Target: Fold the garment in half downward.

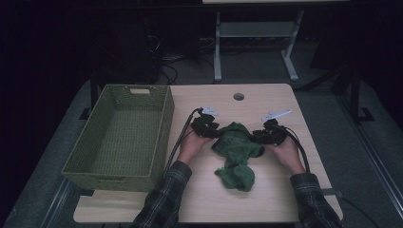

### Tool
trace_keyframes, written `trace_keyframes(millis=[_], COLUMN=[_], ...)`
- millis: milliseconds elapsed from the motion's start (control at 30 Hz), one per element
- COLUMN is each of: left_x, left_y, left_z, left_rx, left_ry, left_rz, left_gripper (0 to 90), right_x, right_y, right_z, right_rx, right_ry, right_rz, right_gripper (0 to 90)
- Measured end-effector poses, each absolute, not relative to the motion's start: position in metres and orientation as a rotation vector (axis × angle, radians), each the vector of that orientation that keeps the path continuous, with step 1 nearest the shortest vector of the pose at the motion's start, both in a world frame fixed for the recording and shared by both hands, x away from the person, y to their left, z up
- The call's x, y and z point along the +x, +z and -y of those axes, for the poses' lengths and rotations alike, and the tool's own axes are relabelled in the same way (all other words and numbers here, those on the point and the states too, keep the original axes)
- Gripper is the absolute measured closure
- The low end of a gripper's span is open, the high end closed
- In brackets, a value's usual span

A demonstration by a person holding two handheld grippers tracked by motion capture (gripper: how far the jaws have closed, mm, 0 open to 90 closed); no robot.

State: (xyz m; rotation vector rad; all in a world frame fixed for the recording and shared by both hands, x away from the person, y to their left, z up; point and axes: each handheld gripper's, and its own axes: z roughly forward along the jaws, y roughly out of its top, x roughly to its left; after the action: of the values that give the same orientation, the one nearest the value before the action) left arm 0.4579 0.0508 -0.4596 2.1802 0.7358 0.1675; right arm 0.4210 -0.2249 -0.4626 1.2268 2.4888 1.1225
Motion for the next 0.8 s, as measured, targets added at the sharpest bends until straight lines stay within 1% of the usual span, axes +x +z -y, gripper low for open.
trace_keyframes(millis=[200,267,367,433,467,633,800], left_x=[0.462,0.463,0.464,0.464,0.464,0.464,0.469], left_y=[-0.468,-0.469,-0.468,-0.469,-0.468,-0.463,-0.448], left_z=[-0.044,-0.042,-0.040,-0.038,-0.038,-0.038,-0.040], left_rx=[2.217,2.227,2.260,2.271,2.278,2.255,2.206], left_ry=[0.165,0.166,0.178,0.175,0.177,0.183,0.207], left_rz=[-0.727,-0.725,-0.716,-0.718,-0.714,-0.714,-0.716], left_gripper=[63.3,66.0,76.1,84.3,86.3,87.3,87.2], right_x=[0.423,0.423,0.424,0.424,0.424,0.425,0.430], right_y=[-0.467,-0.468,-0.469,-0.469,-0.469,-0.466,-0.452], right_z=[0.223,0.223,0.222,0.222,0.222,0.224,0.230], right_rx=[1.231,1.231,1.222,1.223,1.224,1.214,1.223], right_ry=[1.087,1.085,1.076,1.065,1.061,1.069,1.090], right_rz=[-2.502,-2.506,-2.505,-2.502,-2.500,-2.479,-2.441], right_gripper=[72.1,73.0,78.9,84.8,86.2,87.5,87.7])
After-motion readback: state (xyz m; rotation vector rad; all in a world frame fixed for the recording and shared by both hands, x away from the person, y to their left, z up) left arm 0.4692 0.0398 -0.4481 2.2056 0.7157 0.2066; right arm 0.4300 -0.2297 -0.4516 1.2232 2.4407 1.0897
